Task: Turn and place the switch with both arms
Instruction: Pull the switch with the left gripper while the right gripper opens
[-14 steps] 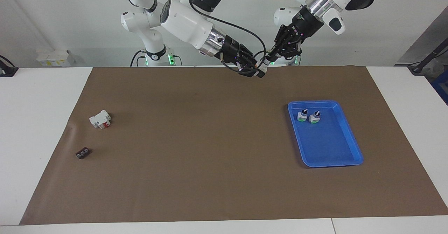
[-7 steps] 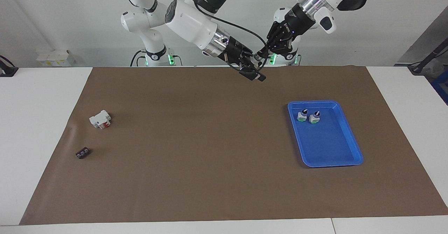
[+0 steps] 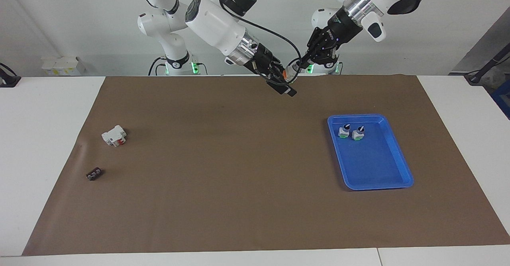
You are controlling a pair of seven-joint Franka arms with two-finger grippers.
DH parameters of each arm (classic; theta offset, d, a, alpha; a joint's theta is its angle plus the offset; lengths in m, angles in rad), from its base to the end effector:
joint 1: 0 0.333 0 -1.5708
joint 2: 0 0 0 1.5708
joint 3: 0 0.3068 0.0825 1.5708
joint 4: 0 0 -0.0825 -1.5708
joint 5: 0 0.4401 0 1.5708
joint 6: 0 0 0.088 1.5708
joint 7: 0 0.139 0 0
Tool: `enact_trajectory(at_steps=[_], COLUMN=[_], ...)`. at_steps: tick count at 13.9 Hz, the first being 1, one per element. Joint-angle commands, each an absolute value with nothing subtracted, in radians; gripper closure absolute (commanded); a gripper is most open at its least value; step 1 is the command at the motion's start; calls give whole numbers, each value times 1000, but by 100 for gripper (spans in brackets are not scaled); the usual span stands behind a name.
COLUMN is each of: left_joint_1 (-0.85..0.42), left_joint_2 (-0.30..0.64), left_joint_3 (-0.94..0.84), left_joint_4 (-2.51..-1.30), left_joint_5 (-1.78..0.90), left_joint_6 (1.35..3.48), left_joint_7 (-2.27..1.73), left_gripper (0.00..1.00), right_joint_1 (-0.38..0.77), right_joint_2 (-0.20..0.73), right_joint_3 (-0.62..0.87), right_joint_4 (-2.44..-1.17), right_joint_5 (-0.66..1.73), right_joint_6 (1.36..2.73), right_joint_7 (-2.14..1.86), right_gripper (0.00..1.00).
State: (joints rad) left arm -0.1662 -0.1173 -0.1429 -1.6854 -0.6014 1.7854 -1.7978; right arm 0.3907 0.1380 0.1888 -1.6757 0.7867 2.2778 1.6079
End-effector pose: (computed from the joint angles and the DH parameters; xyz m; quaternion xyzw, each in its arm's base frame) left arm 0.5521 -0.2505 0.6330 0.6791 0.6678 -0.1979 0.2316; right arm 0.5828 0.4149 0.5312 -0.6906 0.5950 0.2160 0.3498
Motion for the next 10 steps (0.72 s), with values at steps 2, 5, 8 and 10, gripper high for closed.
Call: enact_trajectory(at_steps=[2, 5, 8, 10], left_joint_1=[-121, -91, -42, 1], left_joint_2=[-219, -255, -296, -285], left_joint_3=[-143, -143, -143, -143], left_joint_4=[-1876, -1972, -2084, -2134], left_joint_5=[-578, -476, -414, -411], left_joint_6=[1935, 1983, 2074, 2108], left_joint_7=[-1663, -1424, -1171, -960], left_gripper=[100, 100, 100, 100], right_joint_1=[293, 221, 171, 118], right_joint_2=[71, 58, 58, 57], right_joint_3=[193, 193, 193, 193], right_joint_4=[-1672, -1667, -1674, -1672], right_joint_5=[711, 535, 337, 252], right_joint_6=[2152, 2126, 2109, 2031], right_joint_7=[1502, 1381, 1177, 980], right_gripper=[0, 0, 0, 0])
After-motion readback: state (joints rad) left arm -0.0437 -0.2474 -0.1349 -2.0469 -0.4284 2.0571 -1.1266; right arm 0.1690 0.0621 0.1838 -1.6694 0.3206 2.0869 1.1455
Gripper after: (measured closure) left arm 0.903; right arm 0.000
